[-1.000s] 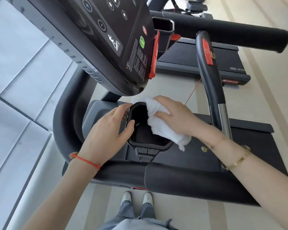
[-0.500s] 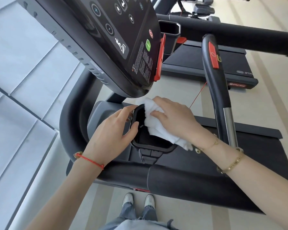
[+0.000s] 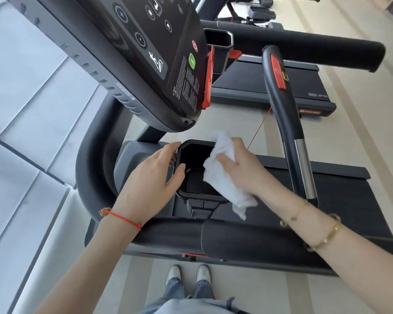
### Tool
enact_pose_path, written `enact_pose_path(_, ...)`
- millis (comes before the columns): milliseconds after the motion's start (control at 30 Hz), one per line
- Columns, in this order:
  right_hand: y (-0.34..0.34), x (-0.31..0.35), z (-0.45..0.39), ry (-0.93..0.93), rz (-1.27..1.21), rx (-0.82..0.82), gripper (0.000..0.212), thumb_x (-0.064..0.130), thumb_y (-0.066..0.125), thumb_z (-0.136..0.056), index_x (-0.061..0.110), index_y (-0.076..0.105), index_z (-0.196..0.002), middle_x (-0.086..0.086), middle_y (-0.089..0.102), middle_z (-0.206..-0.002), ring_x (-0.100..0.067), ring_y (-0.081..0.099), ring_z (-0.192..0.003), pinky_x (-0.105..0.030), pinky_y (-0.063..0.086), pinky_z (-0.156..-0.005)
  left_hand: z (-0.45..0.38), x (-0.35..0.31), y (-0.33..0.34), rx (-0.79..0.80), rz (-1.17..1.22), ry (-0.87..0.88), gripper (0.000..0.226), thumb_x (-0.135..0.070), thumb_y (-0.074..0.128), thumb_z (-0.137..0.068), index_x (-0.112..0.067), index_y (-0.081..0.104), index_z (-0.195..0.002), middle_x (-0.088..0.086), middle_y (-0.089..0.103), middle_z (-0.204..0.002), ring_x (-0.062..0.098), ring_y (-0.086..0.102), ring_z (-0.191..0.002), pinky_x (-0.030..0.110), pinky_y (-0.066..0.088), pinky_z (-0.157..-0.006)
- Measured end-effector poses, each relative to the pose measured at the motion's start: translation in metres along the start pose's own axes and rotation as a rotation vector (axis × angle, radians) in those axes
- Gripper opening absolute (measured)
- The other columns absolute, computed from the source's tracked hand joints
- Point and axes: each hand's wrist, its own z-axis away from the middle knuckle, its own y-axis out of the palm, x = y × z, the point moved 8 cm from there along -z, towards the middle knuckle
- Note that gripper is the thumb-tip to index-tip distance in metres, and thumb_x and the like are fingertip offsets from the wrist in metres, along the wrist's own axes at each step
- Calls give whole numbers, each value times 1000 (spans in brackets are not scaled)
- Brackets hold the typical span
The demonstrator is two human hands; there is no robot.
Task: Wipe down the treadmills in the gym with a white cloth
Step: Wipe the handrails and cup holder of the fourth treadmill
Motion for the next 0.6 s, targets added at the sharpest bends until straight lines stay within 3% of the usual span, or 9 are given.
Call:
enact_pose_path(67, -5, 4, -12, -30, 11, 46, 34, 37, 47, -99, 15, 45, -125, -3, 60, -101, -19, 58, -91, -36, 48, -75, 1, -1, 0, 0, -1, 6, 48, -40, 46, -95, -23, 41, -140, -3, 64, -112, 19, 62, -100, 41, 53, -85)
enact_pose_path(133, -5, 2, -10, -23, -24, 70, 34, 41, 47, -98, 16, 47, -122, -6, 62, -110, -24, 59, -101, -41, 47, -88, 1, 0, 1, 3, 2, 12, 48, -41, 44, -95, -23, 40, -140, -3, 64, -110, 18, 62, -98, 42, 54, -84)
enact_pose_path(233, -1, -3, 9, -3, -42, 47, 46, 41, 44, -99, 17, 33, -136, -3, 59, -115, -17, 58, -98, -33, 48, -83, 0, 0, 1, 3, 9, 14, 48, -43, 43, -94, -24, 41, -139, -3, 64, -111, 18, 62, -98, 42, 54, -84)
enact_pose_path(300, 2, -10, 28, 22, -65, 35, 52, 37, 43, -100, 21, 22, -145, -1, 55, -122, -17, 55, -105, -34, 48, -86, 0, 0, 2, 2, 13, 18, 48, -44, 43, -94, -24, 41, -138, -2, 65, -112, 18, 62, -98, 42, 54, -83)
enact_pose_path(367, 4, -12, 50, 35, -94, 32, 55, 34, 41, -101, 29, 14, -149, 4, 50, -128, -13, 51, -111, -26, 41, -84, -1, 0, 2, 0, 12, 22, 48, -45, 42, -93, -25, 41, -137, -2, 65, -111, 18, 62, -98, 42, 54, -82)
enact_pose_path(533, 4, 4, 95, -110, -63, -34, 61, 22, 37, -100, 47, 10, -149, 17, 37, -148, -2, 37, -132, -25, 31, -104, 1, 3, -1, 16, 29, 17, 50, -45, 40, -94, -25, 43, -140, -3, 67, -112, 17, 62, -101, 34, 52, -86)
enact_pose_path(600, 1, 12, 105, -194, -9, -59, 61, 22, 37, -101, 52, 10, -147, 28, 26, -151, 9, 31, -131, -11, 26, -102, 5, 3, -5, 29, 56, 16, 48, -42, 38, -96, -25, 44, -140, -6, 66, -113, 14, 61, -101, 33, 51, -88)
